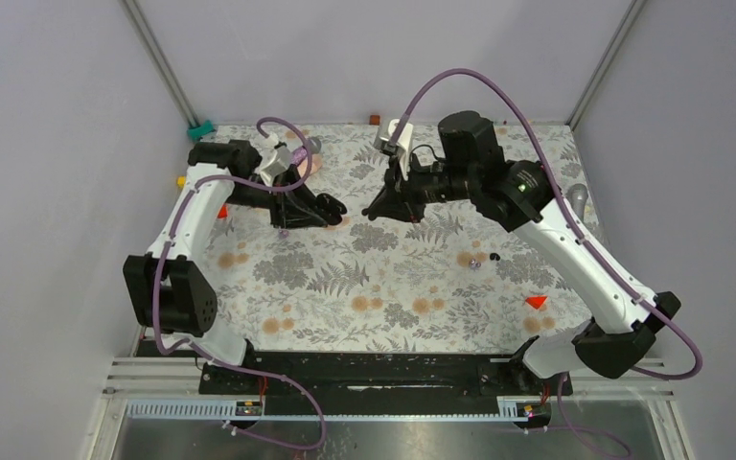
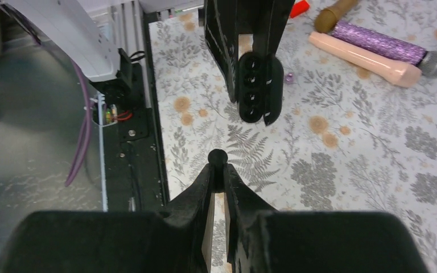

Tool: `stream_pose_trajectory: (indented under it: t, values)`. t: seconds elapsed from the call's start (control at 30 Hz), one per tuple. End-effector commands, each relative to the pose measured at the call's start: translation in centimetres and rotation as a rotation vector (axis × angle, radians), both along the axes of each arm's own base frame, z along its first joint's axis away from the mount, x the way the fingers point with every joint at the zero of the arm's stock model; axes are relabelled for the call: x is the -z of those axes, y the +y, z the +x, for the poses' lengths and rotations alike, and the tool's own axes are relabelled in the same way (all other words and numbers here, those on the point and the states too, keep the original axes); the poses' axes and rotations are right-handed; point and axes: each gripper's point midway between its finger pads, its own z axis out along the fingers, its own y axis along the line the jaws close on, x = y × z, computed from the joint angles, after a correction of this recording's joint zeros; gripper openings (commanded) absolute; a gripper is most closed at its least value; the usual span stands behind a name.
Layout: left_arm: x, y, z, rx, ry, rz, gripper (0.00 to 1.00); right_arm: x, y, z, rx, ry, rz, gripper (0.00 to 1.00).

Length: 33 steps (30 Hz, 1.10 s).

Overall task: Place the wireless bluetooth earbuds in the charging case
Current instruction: Place the earbud in the charging case.

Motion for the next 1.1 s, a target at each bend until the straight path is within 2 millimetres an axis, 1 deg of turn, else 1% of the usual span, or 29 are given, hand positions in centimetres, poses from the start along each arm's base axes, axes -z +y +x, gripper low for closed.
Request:
stream_pose_trajectory:
  t: [0.0,0.07,0.13,0.27,0.37,0.63,0.77,0.83,0.9,1.07]
  values:
    - [-0.8,-0.8,-3.1,0.029,-0.056,-0.089,0.00,-2.9,2.2,-2.0,-0.102,0.067,0.115,0.00]
    - [-0.7,-1.3,-4.0,0.035,-0.066,-0.145,0.00,-3.4,3.0,-2.7,-0.134,0.090,0.125,0.00]
    - [-0.3,-1.7,-4.7,0.044,-0.060,-0.173,0.00,-3.3,3.6,-3.4,-0.158,0.089,0.111,0.00]
    - [1.0,-2.8,-6.1,0.100,-0.021,-0.170,0.00,-2.1,4.6,-4.6,-0.194,0.066,0.061,0.00]
    - [1.6,-3.3,-7.1,0.127,-0.032,-0.173,0.00,-1.3,4.9,-5.1,-0.203,0.067,0.038,0.00]
    - [0.4,-3.2,-8.2,0.139,-0.091,-0.186,0.00,0.9,4.4,-6.1,-0.207,0.051,0.005,0.00]
    - [-0.7,-3.1,-8.8,0.144,-0.124,-0.193,0.00,0.9,4.7,-6.0,-0.205,0.042,0.002,0.00]
    - [-0.9,-3.0,-9.1,0.146,-0.136,-0.194,0.00,0.3,5.0,-5.9,-0.209,0.038,0.002,0.00]
    - [-1.1,-2.9,-9.3,0.146,-0.142,-0.197,0.00,0.1,5.2,-5.9,-0.211,0.033,-0.010,0.00]
    - [-1.2,-2.9,-9.4,0.146,-0.140,-0.195,0.00,1.0,5.7,-5.9,-0.218,0.015,-0.057,0.00]
